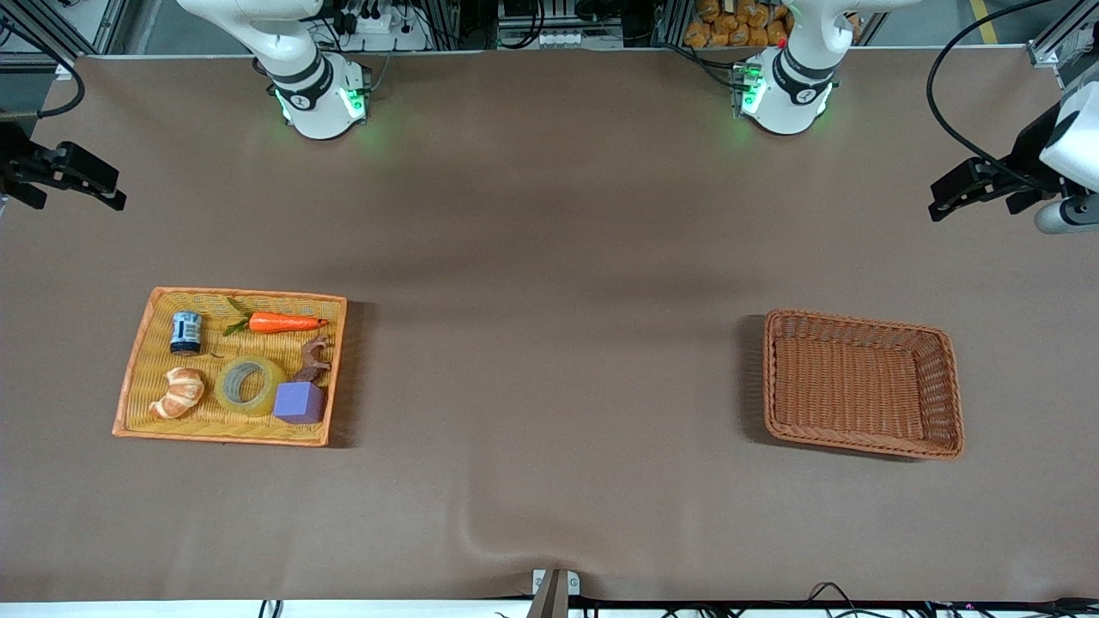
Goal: Transfer tape with both arms
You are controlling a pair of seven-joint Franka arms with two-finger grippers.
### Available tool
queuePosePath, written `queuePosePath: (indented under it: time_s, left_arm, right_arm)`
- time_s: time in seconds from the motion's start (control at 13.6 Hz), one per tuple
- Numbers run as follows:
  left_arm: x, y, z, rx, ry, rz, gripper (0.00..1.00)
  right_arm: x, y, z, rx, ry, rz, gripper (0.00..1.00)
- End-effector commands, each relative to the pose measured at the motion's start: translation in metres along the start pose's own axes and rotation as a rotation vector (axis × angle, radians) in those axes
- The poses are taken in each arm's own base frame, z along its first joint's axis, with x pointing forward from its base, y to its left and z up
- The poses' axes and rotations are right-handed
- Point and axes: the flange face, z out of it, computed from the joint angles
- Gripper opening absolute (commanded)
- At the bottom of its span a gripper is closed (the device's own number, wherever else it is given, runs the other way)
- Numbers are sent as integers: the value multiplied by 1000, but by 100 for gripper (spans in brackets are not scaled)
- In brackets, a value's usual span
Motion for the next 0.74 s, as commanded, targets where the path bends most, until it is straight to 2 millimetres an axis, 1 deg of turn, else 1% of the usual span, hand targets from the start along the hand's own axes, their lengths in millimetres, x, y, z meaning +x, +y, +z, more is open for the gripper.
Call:
queuePosePath:
  time_s: [0.0,0.22,0.29,0.37,0.44,0.59,0.66]
  left_arm:
    - [8,-4,-4,15,-16,9,100]
    - [8,-6,-3,23,-19,6,100]
    - [9,-12,-4,21,-18,-3,100]
    - [9,-15,-1,19,-25,-20,100]
    - [11,-14,5,23,-35,-24,100]
    - [8,-14,11,29,-62,-25,100]
    - [9,-14,12,29,-63,-24,100]
  right_arm:
    - [3,-2,0,-7,1,-2,100]
    - [3,-2,0,-7,1,-2,100]
    - [3,-2,0,-7,1,-2,100]
    - [3,-2,1,-7,-1,-2,100]
    - [3,-4,1,-7,-1,-5,100]
    - [4,-6,2,-7,-2,-10,100]
    - [7,-9,6,-18,-10,-17,100]
